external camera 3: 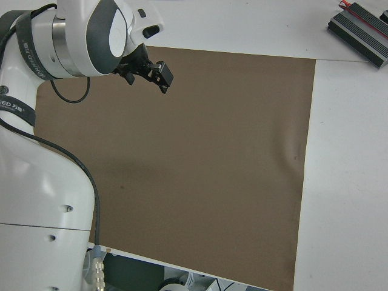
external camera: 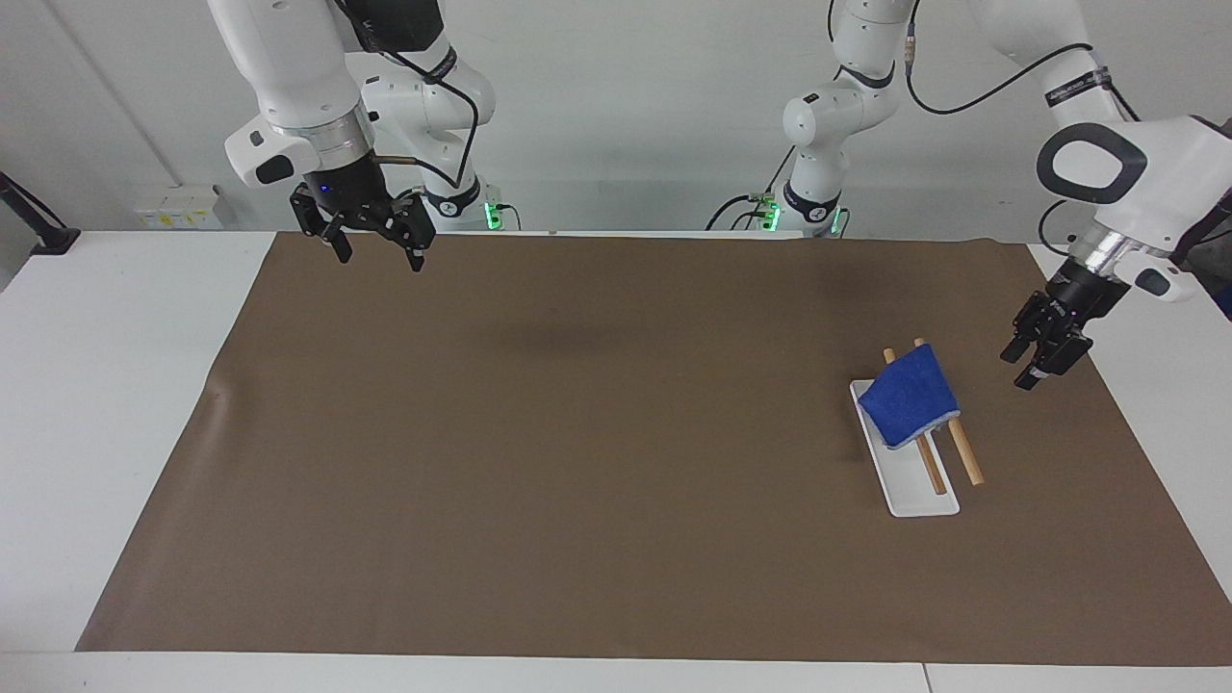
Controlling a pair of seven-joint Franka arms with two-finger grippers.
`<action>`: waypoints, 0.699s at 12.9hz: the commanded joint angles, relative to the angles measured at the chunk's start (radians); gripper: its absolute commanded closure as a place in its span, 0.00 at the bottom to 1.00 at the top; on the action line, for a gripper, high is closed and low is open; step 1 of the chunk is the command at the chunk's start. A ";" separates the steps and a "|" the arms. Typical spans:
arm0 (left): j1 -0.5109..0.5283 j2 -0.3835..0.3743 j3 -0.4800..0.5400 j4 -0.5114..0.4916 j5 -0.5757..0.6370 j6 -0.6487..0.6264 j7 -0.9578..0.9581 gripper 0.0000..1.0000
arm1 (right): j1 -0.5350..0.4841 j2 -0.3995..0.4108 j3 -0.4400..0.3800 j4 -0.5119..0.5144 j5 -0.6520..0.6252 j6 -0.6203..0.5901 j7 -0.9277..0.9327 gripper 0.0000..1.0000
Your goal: Right arm passes towel to left arm to hang
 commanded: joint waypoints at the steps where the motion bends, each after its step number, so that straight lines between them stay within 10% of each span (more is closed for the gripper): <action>1: -0.009 0.042 -0.012 0.159 0.125 -0.170 0.014 0.24 | -0.001 -0.012 0.001 -0.012 -0.013 -0.008 -0.024 0.00; 9: -0.318 0.039 -0.032 0.381 0.470 -0.557 0.167 0.27 | -0.003 -0.012 0.001 -0.012 -0.013 -0.008 -0.024 0.00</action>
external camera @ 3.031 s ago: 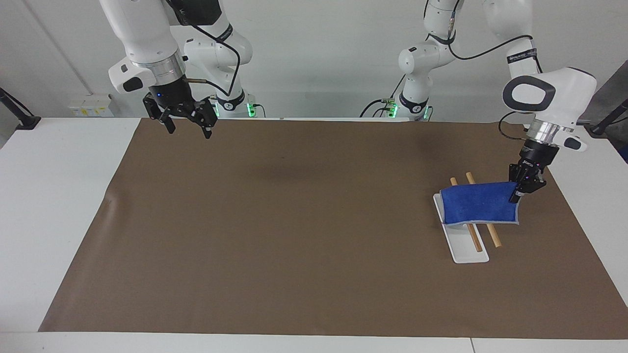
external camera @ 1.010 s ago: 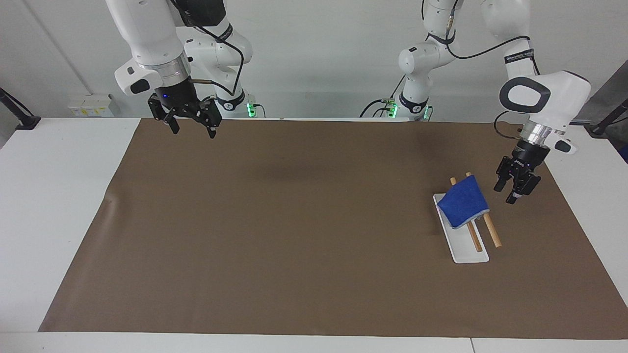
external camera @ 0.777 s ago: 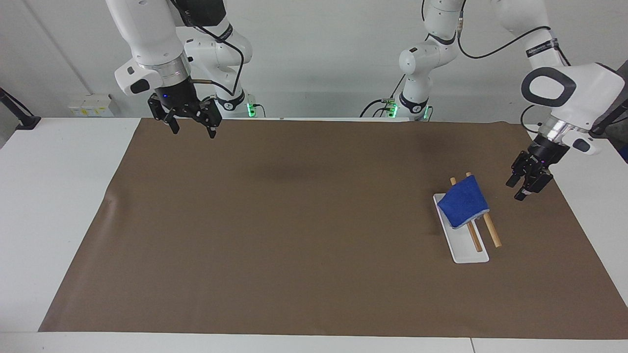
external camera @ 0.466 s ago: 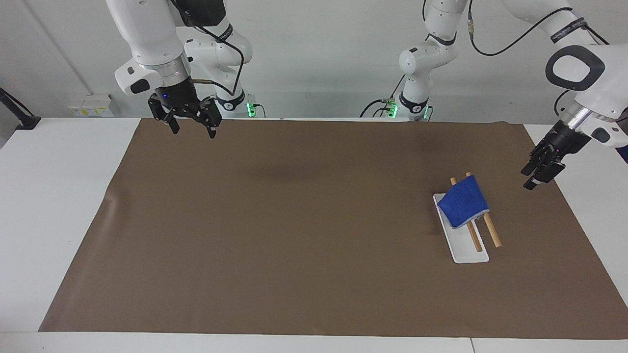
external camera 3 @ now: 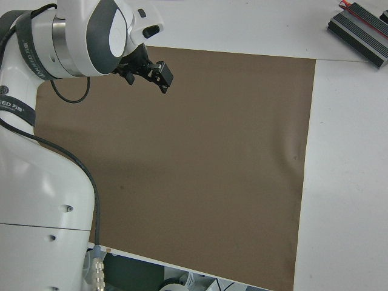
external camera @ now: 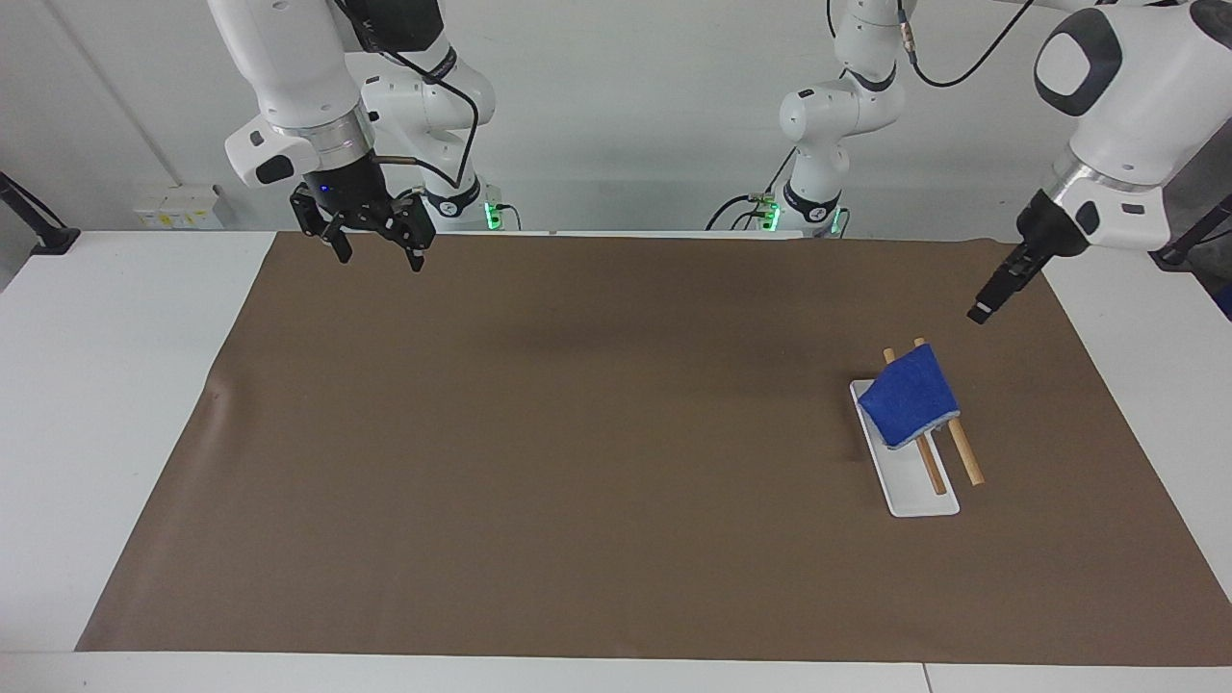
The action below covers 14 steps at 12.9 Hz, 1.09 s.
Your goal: Right arm passes towel to left arm to hang
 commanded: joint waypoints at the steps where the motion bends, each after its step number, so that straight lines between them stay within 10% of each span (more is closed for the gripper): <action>1: -0.072 0.027 0.012 0.048 0.087 -0.103 0.199 0.27 | -0.003 -0.012 0.001 -0.012 -0.013 -0.008 -0.024 0.00; 9: -0.066 0.027 0.014 0.138 0.120 -0.241 0.536 0.21 | -0.003 -0.012 0.001 -0.012 -0.013 -0.008 -0.024 0.00; 14: -0.065 -0.077 0.015 -0.112 0.098 -0.017 0.533 0.00 | -0.003 -0.012 0.001 -0.012 -0.013 -0.009 -0.024 0.00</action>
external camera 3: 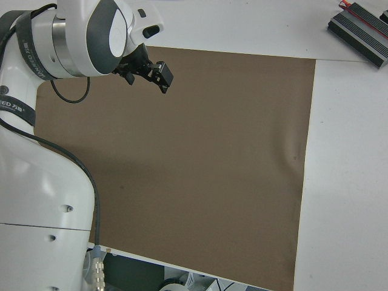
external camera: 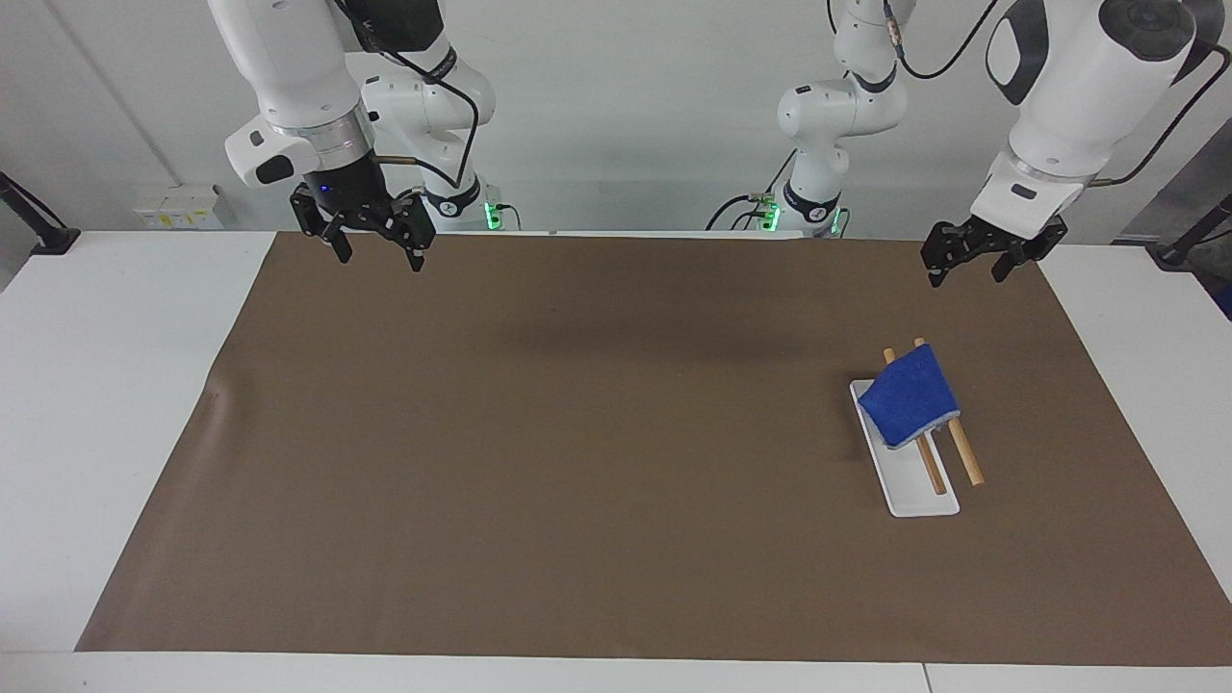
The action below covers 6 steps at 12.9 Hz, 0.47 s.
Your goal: Right arm passes towel to left arm to hang
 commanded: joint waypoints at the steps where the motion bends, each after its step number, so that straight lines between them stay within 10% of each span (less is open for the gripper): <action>1: 0.007 -0.064 0.004 -0.090 -0.048 0.067 0.012 0.00 | -0.003 -0.012 0.001 -0.012 -0.013 -0.009 -0.024 0.00; 6: -0.004 -0.059 0.007 -0.085 -0.096 0.137 0.006 0.00 | -0.003 -0.012 0.001 -0.012 -0.013 -0.009 -0.024 0.00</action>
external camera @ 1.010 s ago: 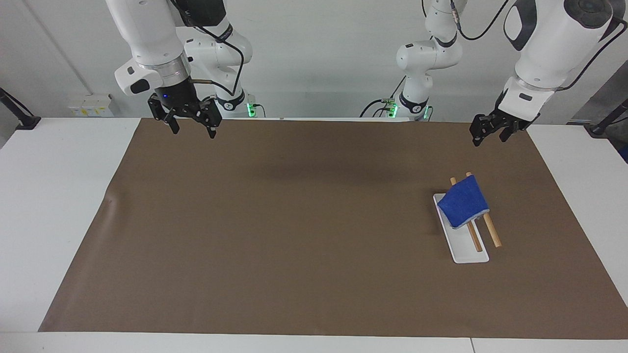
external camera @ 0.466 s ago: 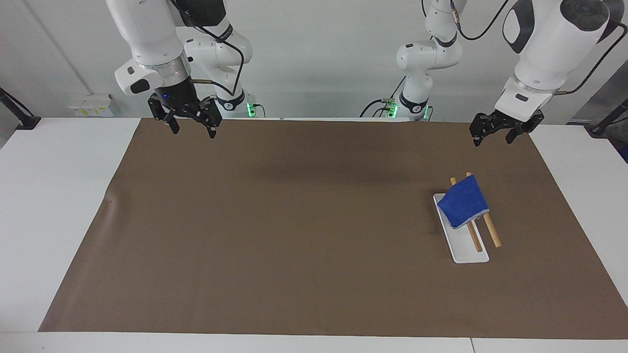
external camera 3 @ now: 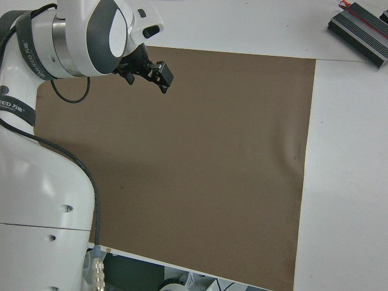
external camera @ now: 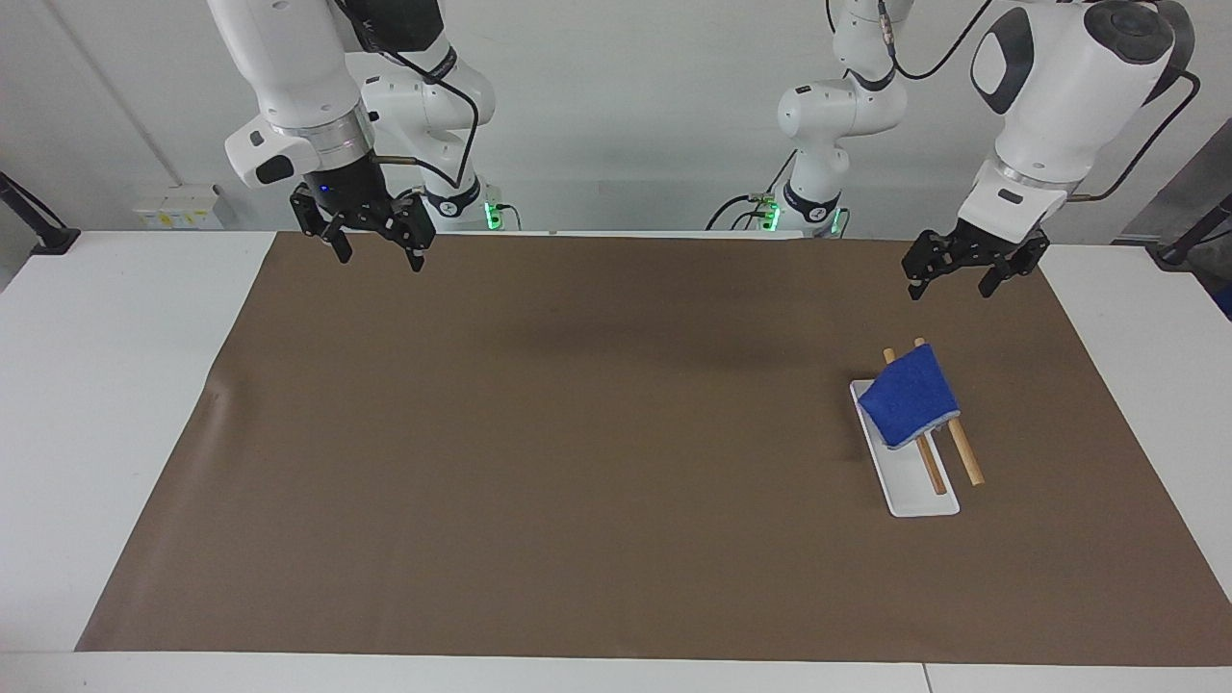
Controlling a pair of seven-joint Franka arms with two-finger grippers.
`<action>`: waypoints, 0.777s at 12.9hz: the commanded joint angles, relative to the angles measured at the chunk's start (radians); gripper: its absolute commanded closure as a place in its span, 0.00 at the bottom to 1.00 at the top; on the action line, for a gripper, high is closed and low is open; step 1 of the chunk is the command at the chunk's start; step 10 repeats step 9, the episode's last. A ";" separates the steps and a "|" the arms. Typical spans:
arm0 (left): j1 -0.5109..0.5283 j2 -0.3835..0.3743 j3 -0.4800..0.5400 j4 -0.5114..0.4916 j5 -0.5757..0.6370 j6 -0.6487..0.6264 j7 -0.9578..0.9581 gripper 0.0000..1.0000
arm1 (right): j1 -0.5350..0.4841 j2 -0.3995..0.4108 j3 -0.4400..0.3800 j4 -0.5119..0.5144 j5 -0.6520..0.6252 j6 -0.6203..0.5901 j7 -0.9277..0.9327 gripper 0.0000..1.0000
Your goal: Right arm passes towel to left arm to hang
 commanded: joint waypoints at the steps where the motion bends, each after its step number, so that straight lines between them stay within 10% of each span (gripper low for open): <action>1: -0.005 -0.028 0.003 -0.032 -0.015 0.029 0.004 0.00 | -0.003 -0.012 0.001 -0.012 -0.013 -0.009 -0.024 0.00; 10: -0.007 -0.032 0.003 -0.021 -0.031 0.011 -0.033 0.00 | -0.003 -0.013 0.001 -0.013 -0.013 -0.009 -0.026 0.00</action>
